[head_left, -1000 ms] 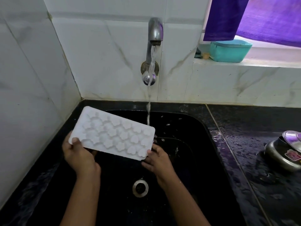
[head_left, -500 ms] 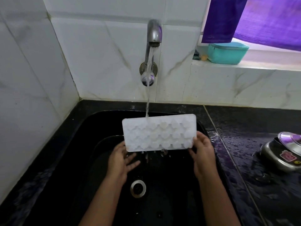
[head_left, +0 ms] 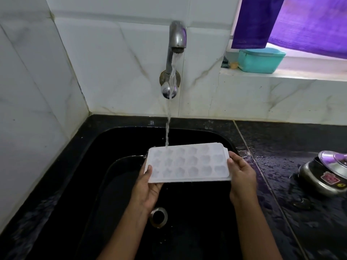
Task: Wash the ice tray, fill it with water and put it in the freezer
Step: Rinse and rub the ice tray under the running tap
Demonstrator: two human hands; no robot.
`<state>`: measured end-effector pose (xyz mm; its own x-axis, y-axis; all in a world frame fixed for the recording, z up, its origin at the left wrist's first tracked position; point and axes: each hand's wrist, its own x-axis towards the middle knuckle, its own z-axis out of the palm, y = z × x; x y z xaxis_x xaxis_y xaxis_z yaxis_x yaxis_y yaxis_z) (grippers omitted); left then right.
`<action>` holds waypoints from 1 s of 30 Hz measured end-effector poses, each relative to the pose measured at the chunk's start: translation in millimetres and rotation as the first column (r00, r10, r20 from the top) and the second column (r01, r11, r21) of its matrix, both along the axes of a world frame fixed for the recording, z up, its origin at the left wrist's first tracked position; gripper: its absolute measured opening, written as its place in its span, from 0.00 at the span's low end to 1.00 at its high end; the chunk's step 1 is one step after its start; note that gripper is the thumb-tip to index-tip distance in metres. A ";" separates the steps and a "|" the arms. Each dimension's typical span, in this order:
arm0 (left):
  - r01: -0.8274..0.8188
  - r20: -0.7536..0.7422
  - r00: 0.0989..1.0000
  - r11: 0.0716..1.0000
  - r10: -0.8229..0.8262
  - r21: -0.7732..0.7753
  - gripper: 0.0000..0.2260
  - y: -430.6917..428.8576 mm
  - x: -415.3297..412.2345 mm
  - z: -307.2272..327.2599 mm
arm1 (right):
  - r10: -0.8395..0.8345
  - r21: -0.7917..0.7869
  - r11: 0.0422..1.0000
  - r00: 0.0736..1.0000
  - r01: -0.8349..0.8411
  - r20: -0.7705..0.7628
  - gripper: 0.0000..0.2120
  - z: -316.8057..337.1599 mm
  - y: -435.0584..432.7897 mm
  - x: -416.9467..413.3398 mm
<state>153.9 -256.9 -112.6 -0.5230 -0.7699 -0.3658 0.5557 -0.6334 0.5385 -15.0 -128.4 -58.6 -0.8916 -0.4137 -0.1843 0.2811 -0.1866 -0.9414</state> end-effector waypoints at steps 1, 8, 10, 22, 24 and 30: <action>-0.012 -0.006 1.000 0.999 0.012 -0.039 0.18 -1.8 1.1 -0.2 | -0.010 0.037 0.999 0.999 0.011 -0.033 0.10 -4.1 -1.2 0.1; -0.286 0.096 0.947 0.940 0.307 -0.189 0.18 -38.1 31.8 23.6 | 0.118 0.203 0.974 0.990 -0.100 -0.080 0.12 -30.3 -47.8 26.9; -0.383 0.143 0.896 0.895 0.420 -0.230 0.16 -48.9 48.6 30.5 | 0.211 0.309 0.935 0.974 -0.176 -0.084 0.11 -37.1 -69.9 38.9; -0.564 0.151 0.819 0.826 0.554 0.027 0.06 -57.8 69.2 30.1 | 0.617 0.684 0.679 0.712 -0.268 -0.334 0.09 42.5 -93.2 35.7; -0.524 0.130 0.850 0.846 0.511 0.100 0.09 -48.6 54.0 25.5 | 0.567 0.696 0.707 0.689 -0.126 -0.451 0.09 77.4 -94.9 22.6; -0.474 0.161 0.875 0.875 0.456 0.096 0.14 -25.9 30.6 20.5 | 0.609 0.637 0.717 0.699 -0.284 -0.374 0.13 171.6 -150.6 19.4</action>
<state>184.5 -282.8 -92.1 -0.0571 -0.8538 -0.5174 0.7343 -0.3870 0.5576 4.4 -279.0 113.1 -0.6267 -0.7774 -0.0543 -0.3682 0.3567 -0.8586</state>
